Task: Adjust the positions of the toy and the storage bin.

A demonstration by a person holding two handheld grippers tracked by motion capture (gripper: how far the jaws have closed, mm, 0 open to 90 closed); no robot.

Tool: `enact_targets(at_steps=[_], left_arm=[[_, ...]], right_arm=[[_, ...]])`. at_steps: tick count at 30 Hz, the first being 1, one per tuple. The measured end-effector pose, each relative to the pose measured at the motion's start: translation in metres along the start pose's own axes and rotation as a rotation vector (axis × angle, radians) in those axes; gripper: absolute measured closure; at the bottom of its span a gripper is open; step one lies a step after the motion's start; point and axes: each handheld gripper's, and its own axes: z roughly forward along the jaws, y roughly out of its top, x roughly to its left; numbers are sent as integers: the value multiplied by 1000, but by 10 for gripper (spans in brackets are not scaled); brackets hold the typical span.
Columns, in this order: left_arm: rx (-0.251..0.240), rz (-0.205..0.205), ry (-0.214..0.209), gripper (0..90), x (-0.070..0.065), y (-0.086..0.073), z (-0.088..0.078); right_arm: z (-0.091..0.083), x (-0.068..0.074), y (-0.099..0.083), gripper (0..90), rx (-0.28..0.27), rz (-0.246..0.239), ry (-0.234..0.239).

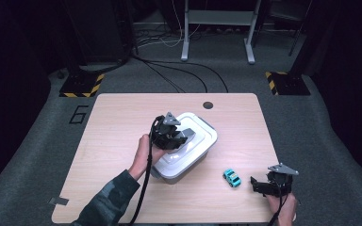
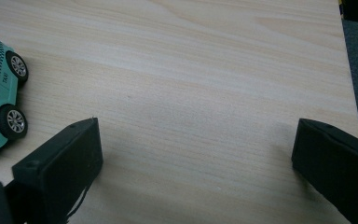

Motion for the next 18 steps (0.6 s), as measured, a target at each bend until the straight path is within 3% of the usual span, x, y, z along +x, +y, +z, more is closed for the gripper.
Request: enact_targets(at_steps=[8, 10, 18], left_arm=[[-11, -1, -14, 668, -6, 3, 5], [-24, -30, -33, 668, -5, 5, 9], [-28, -24, -41, 668, -11, 9, 15]], right_arm=[[0, 0, 0, 11, 0, 0, 0], [0, 0, 0, 11, 0, -1, 0], [0, 0, 0, 11, 0, 0, 0]])
